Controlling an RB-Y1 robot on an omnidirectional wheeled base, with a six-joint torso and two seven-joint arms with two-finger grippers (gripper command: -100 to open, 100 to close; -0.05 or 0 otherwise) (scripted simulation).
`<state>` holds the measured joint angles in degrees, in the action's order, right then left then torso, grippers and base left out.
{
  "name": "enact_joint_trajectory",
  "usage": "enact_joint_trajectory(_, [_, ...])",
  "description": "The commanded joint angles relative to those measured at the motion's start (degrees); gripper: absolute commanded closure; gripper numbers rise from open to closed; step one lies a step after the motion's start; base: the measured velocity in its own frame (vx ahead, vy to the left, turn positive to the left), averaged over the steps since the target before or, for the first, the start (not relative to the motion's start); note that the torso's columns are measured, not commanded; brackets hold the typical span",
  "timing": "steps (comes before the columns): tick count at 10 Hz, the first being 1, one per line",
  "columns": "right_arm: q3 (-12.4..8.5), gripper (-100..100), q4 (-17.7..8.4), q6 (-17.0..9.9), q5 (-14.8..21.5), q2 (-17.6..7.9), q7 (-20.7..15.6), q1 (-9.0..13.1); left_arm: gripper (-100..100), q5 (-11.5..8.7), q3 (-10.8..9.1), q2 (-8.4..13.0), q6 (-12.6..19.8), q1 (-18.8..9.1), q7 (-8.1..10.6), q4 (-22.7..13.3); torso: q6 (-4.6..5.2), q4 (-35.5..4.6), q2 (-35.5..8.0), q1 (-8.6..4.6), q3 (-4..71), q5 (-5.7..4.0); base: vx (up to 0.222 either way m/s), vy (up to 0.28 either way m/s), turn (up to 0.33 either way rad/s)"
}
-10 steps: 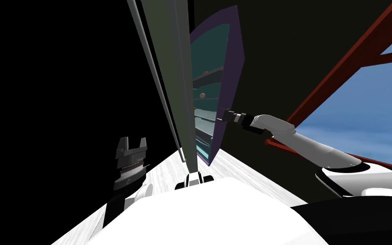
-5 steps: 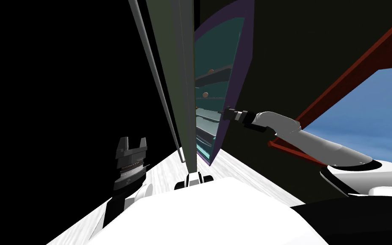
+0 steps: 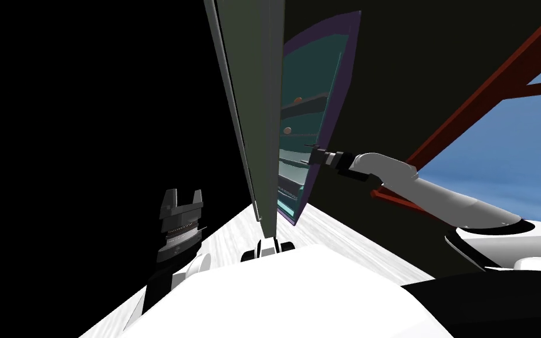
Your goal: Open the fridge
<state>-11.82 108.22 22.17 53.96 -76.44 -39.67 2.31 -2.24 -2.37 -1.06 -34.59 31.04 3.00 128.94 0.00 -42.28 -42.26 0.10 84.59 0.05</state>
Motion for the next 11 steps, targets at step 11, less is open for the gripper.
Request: enact_joint_trajectory(11, [-1.7, -100, -4.9, -3.4, 1.3, -3.0, 0.3, -1.0, 0, 0.0, 0.00, 0.0, 0.0, 0.0, 0.00, 0.0, 0.00, 0.0, -0.1, -0.03, -0.1, -0.03, -0.051, 0.254, -0.051])
